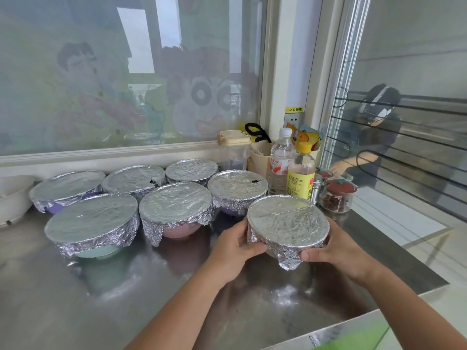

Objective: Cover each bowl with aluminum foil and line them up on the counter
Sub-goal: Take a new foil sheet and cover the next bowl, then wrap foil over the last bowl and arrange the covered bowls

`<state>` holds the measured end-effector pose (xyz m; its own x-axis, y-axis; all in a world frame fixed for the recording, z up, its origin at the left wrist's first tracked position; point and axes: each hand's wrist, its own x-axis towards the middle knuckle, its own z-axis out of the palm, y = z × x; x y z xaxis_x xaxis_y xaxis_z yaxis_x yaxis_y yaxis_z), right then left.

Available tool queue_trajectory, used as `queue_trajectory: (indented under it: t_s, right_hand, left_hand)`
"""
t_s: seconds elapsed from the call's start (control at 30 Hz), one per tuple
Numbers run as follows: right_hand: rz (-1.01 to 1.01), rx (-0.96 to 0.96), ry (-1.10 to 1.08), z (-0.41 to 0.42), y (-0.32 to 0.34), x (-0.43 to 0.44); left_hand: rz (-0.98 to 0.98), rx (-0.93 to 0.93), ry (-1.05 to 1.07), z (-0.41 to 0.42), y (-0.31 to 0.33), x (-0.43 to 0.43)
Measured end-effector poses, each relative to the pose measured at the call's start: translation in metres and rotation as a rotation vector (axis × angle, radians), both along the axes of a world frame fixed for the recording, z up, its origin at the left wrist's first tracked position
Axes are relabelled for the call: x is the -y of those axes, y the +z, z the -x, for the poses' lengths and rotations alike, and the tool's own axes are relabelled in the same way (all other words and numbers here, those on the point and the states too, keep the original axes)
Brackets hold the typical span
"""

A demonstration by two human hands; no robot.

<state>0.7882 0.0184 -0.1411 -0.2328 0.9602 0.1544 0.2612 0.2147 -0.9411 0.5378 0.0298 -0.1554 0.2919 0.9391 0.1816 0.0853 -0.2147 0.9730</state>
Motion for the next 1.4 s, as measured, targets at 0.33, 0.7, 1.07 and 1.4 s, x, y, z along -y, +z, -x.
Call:
queue_trajectory:
  t_s: [0.33,0.7,1.07,1.4]
  right_hand:
    - [-0.089,0.153,-0.152,-0.005,0.034,0.046]
    - [-0.287,0.301,-0.173,0.089,0.067,0.086]
    - [-0.247,0.307,-0.159,0.109,0.069,0.075]
    - [-0.173,0.223,0.097,0.24,0.062,0.031]
  left_hand:
    - [0.045,0.01,0.102,0.037,0.024,0.027]
    - [-0.031,0.01,0.201,0.108,0.052,0.097]
    - [-0.059,0.031,0.224,0.117,0.052,0.101]
    - [-0.053,-0.078,0.537,0.203,0.066,0.103]
